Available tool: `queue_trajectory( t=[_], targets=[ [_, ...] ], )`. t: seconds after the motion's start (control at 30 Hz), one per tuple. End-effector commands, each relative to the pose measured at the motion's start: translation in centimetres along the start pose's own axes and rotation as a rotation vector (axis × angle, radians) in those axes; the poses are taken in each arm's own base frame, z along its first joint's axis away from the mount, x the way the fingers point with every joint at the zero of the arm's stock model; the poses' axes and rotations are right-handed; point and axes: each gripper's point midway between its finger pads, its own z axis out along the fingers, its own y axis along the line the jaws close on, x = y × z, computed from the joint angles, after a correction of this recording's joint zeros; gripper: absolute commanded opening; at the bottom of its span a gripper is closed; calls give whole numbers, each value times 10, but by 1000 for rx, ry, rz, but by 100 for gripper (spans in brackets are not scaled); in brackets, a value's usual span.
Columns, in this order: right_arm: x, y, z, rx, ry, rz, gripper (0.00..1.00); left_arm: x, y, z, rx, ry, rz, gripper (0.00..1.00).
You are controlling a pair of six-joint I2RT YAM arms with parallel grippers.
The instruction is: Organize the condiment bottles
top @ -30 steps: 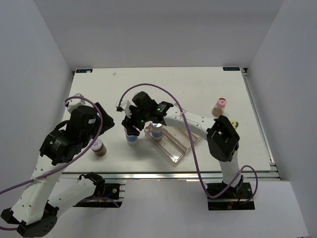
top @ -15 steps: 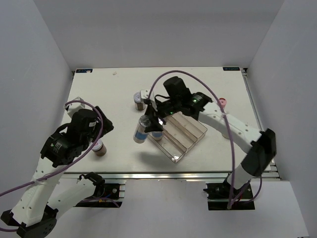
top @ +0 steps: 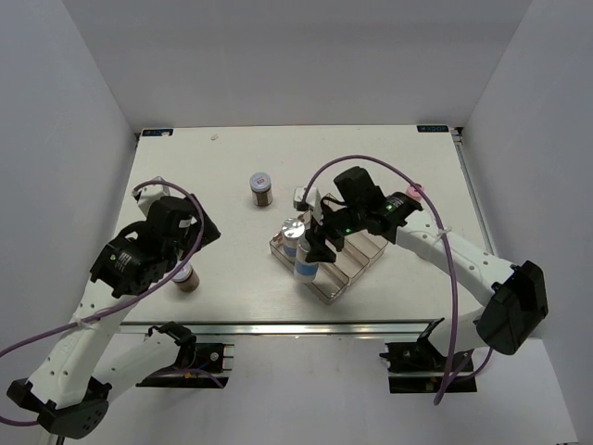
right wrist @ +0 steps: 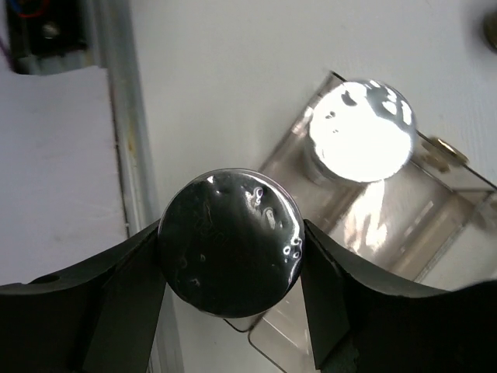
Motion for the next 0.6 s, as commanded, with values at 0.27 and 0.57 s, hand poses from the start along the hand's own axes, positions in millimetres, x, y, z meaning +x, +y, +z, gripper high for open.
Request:
queue_trajectory(
  t=[0.27, 0.57],
  targets=[
    [-10, -53, -6, 208, -53, -6, 0, -2, -7, 5, 9, -5, 18, 98],
    [19, -55, 7, 221, -13, 40, 0, 3, 1, 8, -20, 8, 29, 98]
  ],
)
